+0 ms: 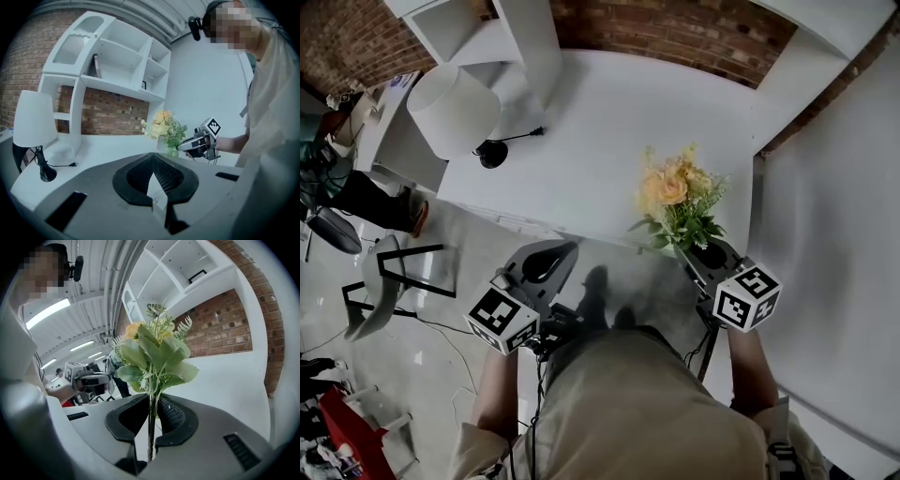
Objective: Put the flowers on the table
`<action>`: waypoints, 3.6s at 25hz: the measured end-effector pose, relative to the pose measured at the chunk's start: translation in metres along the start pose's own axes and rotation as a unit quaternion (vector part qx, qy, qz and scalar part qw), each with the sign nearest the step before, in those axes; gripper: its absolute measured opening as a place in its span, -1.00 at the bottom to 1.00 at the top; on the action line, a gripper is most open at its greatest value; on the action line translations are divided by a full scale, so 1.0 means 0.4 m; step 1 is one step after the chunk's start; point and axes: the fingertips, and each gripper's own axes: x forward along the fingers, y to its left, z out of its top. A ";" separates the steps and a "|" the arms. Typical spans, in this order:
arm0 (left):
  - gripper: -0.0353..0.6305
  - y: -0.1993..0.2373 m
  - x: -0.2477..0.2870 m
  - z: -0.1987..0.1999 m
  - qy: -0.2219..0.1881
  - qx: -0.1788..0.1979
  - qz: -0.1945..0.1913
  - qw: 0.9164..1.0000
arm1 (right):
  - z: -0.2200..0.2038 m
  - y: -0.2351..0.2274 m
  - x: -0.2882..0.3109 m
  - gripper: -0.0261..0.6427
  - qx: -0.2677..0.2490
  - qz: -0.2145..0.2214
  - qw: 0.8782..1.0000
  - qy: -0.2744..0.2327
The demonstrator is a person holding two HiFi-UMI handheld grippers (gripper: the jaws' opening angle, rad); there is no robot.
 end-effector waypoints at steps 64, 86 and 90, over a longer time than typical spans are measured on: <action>-0.87 0.363 0.131 -0.003 -0.001 -0.057 -0.060 0.997 | 0.074 -0.295 0.437 -0.75 0.003 -0.159 0.985 0.072; -0.87 0.438 0.148 -0.010 0.006 -0.053 -0.091 0.994 | 0.017 -0.365 0.544 -0.75 0.039 -0.185 0.974 0.127; -0.87 0.427 0.162 -0.009 0.012 -0.051 -0.096 0.994 | 0.015 -0.381 0.543 -0.75 0.037 -0.185 0.973 0.133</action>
